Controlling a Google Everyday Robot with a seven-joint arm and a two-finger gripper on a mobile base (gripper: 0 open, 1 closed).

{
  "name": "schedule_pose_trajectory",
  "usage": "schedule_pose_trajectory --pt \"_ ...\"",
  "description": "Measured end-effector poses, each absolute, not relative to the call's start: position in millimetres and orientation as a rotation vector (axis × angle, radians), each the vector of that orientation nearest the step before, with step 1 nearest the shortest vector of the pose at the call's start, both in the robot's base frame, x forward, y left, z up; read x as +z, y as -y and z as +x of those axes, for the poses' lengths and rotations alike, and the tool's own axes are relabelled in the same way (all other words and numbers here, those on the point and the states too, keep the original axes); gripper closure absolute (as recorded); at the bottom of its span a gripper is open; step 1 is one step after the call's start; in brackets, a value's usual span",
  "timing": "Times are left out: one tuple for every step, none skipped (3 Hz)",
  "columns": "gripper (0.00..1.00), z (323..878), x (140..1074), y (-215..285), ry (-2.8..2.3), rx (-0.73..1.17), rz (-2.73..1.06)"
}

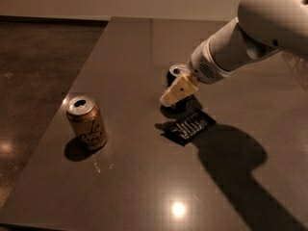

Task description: Move pepsi can near rxbar chocolate

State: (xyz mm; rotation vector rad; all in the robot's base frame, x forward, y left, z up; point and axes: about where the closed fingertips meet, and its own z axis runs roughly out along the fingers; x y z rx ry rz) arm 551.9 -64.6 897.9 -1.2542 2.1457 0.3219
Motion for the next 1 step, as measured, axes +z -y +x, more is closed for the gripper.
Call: schedule_pose_trajectory --pt "0.0 551.8 897.9 64.6 -2.146 0.322 -1.254"
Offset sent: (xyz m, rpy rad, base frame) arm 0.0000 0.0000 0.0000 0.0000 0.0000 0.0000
